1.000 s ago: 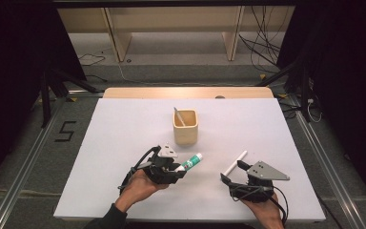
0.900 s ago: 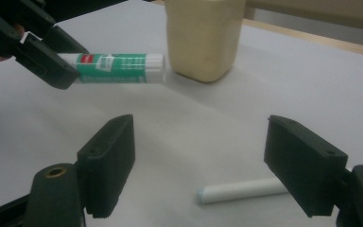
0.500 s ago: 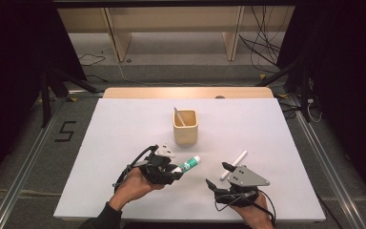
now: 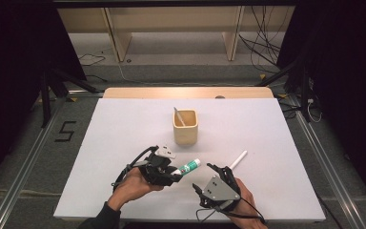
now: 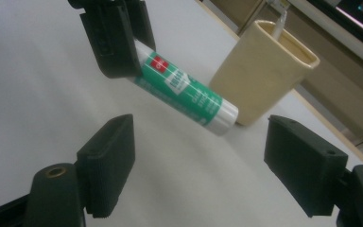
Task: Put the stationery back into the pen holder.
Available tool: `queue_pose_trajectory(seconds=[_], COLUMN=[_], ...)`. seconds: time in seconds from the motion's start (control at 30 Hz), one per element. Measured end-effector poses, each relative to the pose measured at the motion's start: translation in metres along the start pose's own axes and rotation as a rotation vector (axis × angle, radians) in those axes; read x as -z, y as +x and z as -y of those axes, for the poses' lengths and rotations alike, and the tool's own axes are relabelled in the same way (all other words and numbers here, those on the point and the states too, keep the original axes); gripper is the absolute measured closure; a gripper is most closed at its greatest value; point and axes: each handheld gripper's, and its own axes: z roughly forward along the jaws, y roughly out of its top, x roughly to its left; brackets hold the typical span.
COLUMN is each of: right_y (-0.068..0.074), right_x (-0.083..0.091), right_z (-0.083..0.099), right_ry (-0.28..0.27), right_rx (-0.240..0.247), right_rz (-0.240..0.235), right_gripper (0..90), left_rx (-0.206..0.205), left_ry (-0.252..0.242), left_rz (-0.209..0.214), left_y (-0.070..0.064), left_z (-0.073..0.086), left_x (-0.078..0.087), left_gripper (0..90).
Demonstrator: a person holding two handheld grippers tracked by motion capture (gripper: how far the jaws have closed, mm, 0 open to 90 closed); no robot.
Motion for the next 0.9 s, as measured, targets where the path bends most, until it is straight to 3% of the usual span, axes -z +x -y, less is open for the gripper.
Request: queue_pose_trajectory(seconds=[0.2,0.4,0.9], right_y=[0.009,0.019,0.033], right_x=[-0.007,-0.011,-0.022], right_z=[-0.003,-0.005,-0.009], right_ry=[0.004,0.021,0.031], right_rx=[0.098,0.267,0.351], right_rz=[0.026,0.066,0.095], right_gripper=[24.9,24.3,23.3], left_rx=[-0.006,-0.016,-0.035], left_ry=[0.006,0.015,0.029], left_rz=[0.004,0.010,0.021], left_y=[-0.001,-0.003,-0.011], left_z=[0.000,-0.001,-0.003], left_x=[0.000,0.001,0.001], left_gripper=[64.6,64.6,64.6])
